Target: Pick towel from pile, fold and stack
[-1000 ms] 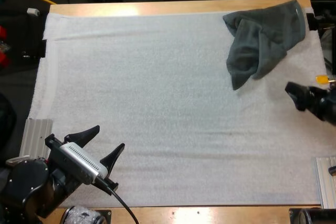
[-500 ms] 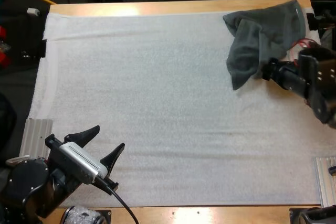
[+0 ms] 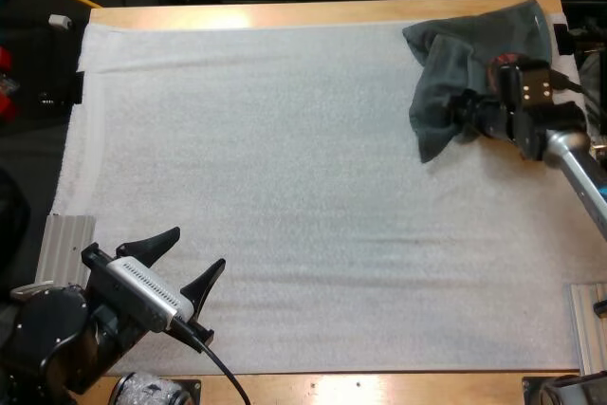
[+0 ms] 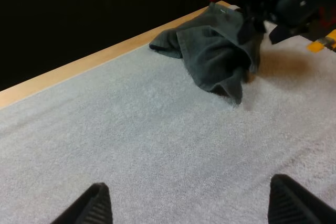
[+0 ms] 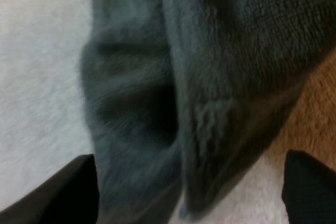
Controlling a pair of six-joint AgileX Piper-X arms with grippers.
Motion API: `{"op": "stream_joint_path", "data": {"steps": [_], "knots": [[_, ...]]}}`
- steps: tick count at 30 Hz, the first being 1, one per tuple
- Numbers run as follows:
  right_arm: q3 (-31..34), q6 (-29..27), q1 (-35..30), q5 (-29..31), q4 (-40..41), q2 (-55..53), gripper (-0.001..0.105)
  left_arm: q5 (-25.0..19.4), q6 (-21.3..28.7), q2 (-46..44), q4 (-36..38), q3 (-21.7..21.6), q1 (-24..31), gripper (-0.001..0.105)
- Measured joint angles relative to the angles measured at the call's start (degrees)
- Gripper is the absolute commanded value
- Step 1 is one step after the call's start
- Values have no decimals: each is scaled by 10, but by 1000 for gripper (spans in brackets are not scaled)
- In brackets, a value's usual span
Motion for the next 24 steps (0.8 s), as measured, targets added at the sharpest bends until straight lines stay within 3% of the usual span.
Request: {"op": "stream_joint_path", "data": {"steps": [3, 5, 13, 18, 24], "knots": [[-12, 0, 0, 13, -1, 35, 68, 0, 0, 0, 0, 0, 0, 59], [-18, 1, 0, 17, -1, 56, 61, 0, 0, 0, 0, 0, 0, 59], [-22, 7, 0, 18, 6, 75, 0, 0, 0, 0, 0, 0, 0, 59], [-22, -10, 0, 18, 9, 51, 0, 0, 0, 0, 0, 0, 0, 59], [-23, -104, 4, 18, 45, -37, 0, 0, 0, 0, 0, 0, 0, 59]]}}
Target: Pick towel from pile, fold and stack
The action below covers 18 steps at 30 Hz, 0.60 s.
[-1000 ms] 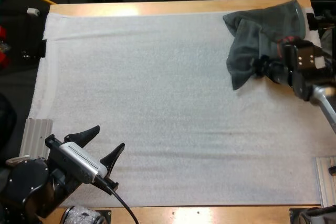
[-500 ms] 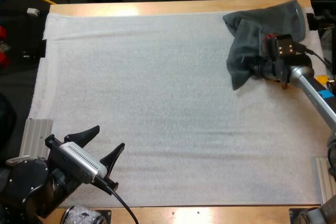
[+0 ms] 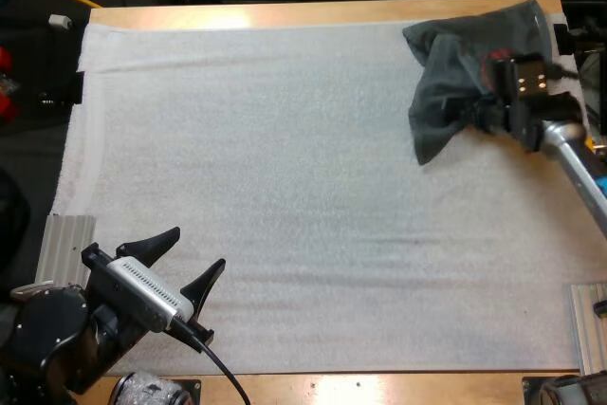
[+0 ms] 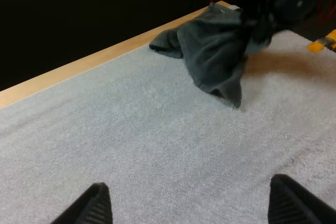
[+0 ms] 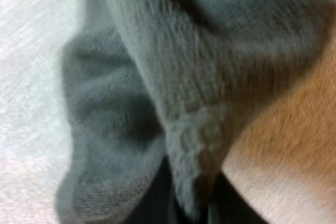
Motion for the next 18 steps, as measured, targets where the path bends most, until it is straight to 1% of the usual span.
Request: {"op": "stream_joint_path", "data": {"steps": [3, 5, 8, 13, 15, 18], "knots": [[0, -50, 9, 0, 7, -65, 0, 0, 0, 0, 0, 0, 0, 59], [-1, -67, 18, 0, 8, -116, 0, 0, 0, 0, 0, 0, 0, 59], [-8, -74, 37, 0, 10, -184, 0, 0, 0, 0, 0, 0, 0, 59], [-34, -77, 91, 0, 15, -273, 0, 0, 0, 0, 0, 0, 0, 59], [-51, -77, 117, 0, 28, -296, 0, 0, 0, 0, 0, 0, 0, 59], [-73, -75, 157, 0, 70, -314, 0, 0, 0, 0, 0, 0, 0, 59]]}}
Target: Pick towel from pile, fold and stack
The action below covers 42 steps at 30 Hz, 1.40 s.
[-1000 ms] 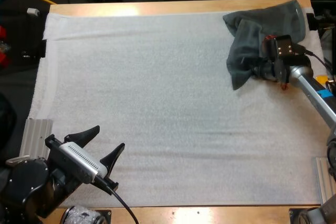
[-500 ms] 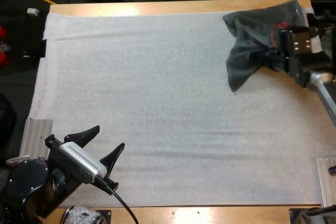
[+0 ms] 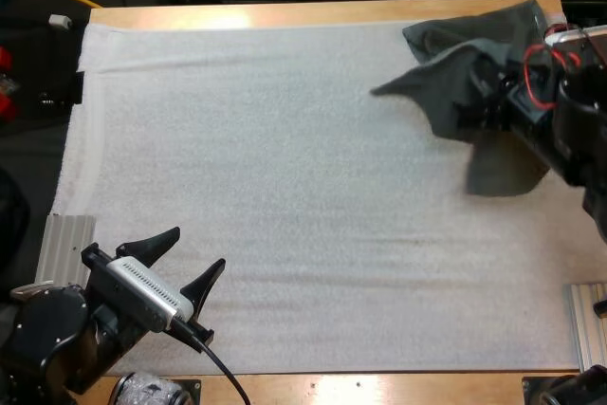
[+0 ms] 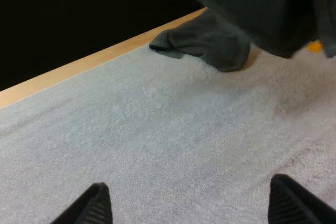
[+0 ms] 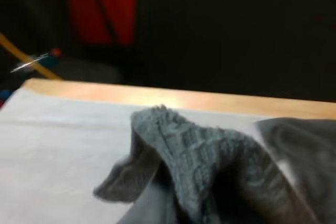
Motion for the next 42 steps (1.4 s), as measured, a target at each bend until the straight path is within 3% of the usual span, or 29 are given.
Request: {"op": "stream_joint_path", "data": {"steps": [5, 11, 16, 21, 33, 36, 40, 42], "knots": [[-17, 29, 82, 0, 65, -4, 0, 0, 0, 0, 0, 0, 0, 59], [-17, 125, 211, 0, 88, -4, 0, 0, 0, 0, 0, 0, 0, 59], [-13, 173, 286, 0, 96, 11, 0, 0, 0, 0, 0, 0, 0, 59], [1, 176, 282, 12, 75, 92, 0, 0, 0, 0, 0, 0, 0, 59], [-2, 201, 162, -19, -131, 300, 1, 0, 0, 0, 0, 0, 0, 59], [-13, 202, 145, -21, -169, 316, 18, 0, 0, 0, 0, 0, 0, 59], [-21, 203, 128, -38, -193, 318, 75, 0, 0, 0, 0, 0, 0, 59], [-21, 203, 122, -47, -195, 318, 86, 0, 0, 0, 0, 0, 0, 59]]}}
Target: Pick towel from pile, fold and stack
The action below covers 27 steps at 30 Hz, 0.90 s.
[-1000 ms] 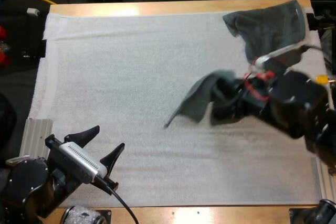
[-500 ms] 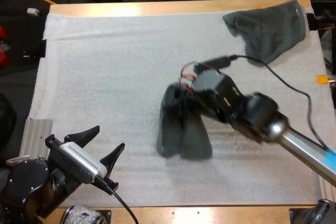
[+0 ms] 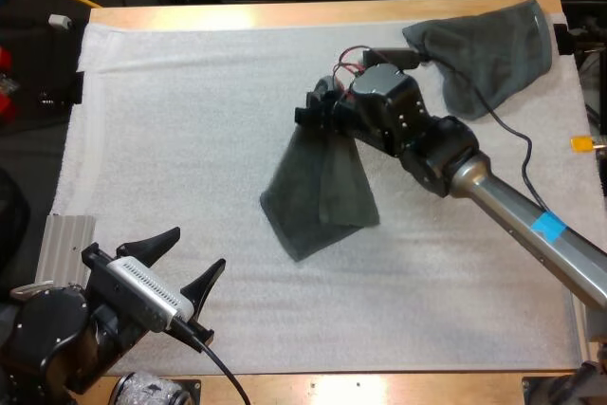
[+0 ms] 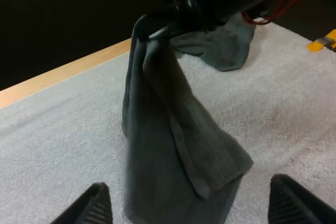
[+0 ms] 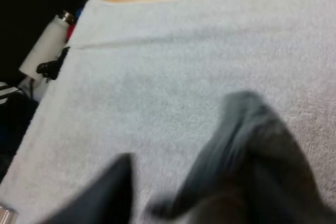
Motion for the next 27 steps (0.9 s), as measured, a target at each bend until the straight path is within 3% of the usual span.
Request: {"op": "stream_joint_path", "data": {"steps": [5, 16, 23, 27], "knots": [[0, 0, -6, -3, 38, 0, 87, 0, 0, 0, 0, 0, 0, 59], [0, -22, 3, -16, 229, -36, 87, 0, 0, 0, 0, 0, 0, 59], [0, -59, 71, -13, 274, -42, 87, 0, 0, 0, 0, 0, 0, 59], [2, -61, 109, 32, 273, -29, 87, 0, 0, 0, 18, 0, 0, 59]]}}
